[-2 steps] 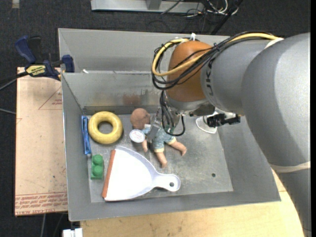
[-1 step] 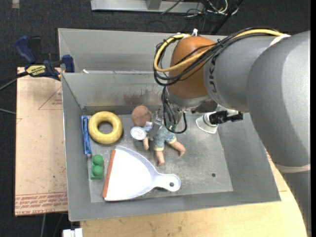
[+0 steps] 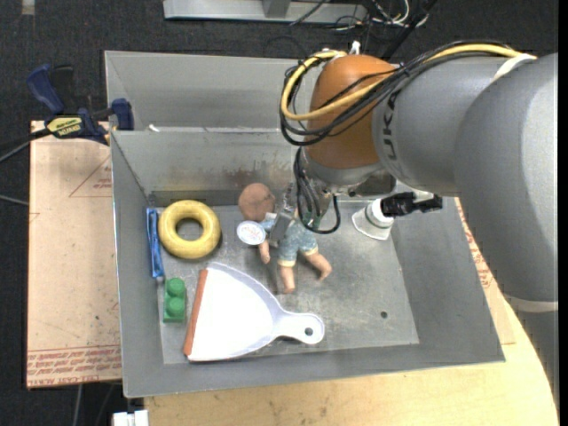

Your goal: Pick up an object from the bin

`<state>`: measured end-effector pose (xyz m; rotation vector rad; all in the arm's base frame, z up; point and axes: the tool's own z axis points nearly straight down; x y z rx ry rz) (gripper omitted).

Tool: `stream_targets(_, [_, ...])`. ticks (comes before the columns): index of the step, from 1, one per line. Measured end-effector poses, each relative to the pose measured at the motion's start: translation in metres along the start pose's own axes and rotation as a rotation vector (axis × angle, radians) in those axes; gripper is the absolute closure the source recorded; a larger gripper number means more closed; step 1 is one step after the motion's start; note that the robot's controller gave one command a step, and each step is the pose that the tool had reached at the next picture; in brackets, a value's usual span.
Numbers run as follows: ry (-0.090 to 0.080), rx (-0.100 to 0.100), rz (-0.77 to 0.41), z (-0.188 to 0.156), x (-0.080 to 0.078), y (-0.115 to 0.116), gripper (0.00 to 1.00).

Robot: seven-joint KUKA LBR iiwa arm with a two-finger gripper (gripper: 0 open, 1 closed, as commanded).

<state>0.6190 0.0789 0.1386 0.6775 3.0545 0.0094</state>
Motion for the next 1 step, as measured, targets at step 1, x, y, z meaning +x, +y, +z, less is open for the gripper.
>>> stream_targets(1, [-0.004,-0.002,-0.001,-0.0163,-0.0011,0.0008,1.00])
